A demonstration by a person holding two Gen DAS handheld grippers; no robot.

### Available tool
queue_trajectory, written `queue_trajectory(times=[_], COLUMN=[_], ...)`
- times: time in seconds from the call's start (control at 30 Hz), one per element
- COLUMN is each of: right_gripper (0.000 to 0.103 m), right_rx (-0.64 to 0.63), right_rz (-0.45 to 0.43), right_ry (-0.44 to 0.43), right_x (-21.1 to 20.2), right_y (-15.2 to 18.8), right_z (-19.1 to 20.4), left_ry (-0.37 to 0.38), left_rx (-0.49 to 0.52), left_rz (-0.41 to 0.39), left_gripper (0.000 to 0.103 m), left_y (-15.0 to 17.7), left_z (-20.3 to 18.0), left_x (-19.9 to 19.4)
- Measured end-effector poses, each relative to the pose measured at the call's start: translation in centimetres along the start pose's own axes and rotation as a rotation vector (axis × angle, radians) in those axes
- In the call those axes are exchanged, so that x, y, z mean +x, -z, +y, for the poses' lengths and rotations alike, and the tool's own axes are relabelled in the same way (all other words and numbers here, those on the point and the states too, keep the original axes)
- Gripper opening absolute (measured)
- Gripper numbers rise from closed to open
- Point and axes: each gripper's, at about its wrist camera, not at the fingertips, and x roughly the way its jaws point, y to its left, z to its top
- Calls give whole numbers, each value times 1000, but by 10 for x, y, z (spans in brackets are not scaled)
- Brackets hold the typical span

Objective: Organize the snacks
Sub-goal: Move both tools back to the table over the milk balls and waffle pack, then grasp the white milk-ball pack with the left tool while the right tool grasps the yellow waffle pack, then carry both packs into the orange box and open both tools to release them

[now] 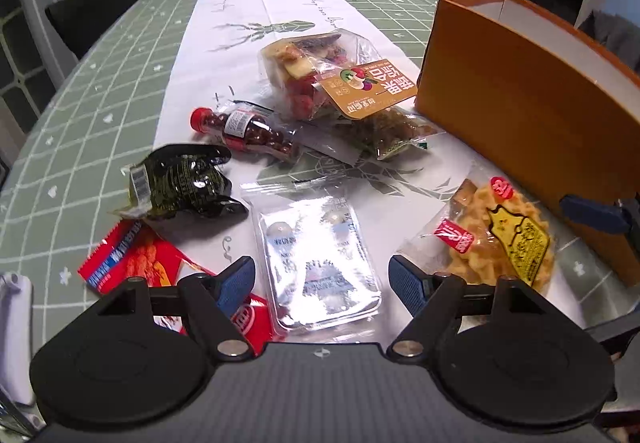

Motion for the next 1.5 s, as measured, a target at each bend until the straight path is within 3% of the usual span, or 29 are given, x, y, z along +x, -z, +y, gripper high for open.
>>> queue_trajectory(times=[0.13,0.4,0.57,0.97,1.27,1.5], right_gripper=[100,98,86,75,74,73], right_rx=[52,103,104,93,42,-31], right_rz=[27,50,37,71,203,300], right_ry=[-60,-68,-60,-46,-63,-113], right_x=[14,22,16,9,0,-17], right_y=[-1,5,7,4,-6,-13], right_z=[-8,-13,-12,-10,-8,-15], left_ry=[-23,-3,15,20,51,101], left_rx=[18,13,-6,0,10,81], left_rz=[21,2,-2,55,120,198], left_gripper=[89,91,78,73,72,72], left_y=[-1,1,3,5,9,13], left_z=[-3,-4,-1,-9,-13,-23], left_x=[8,15,13,1,-18,-28])
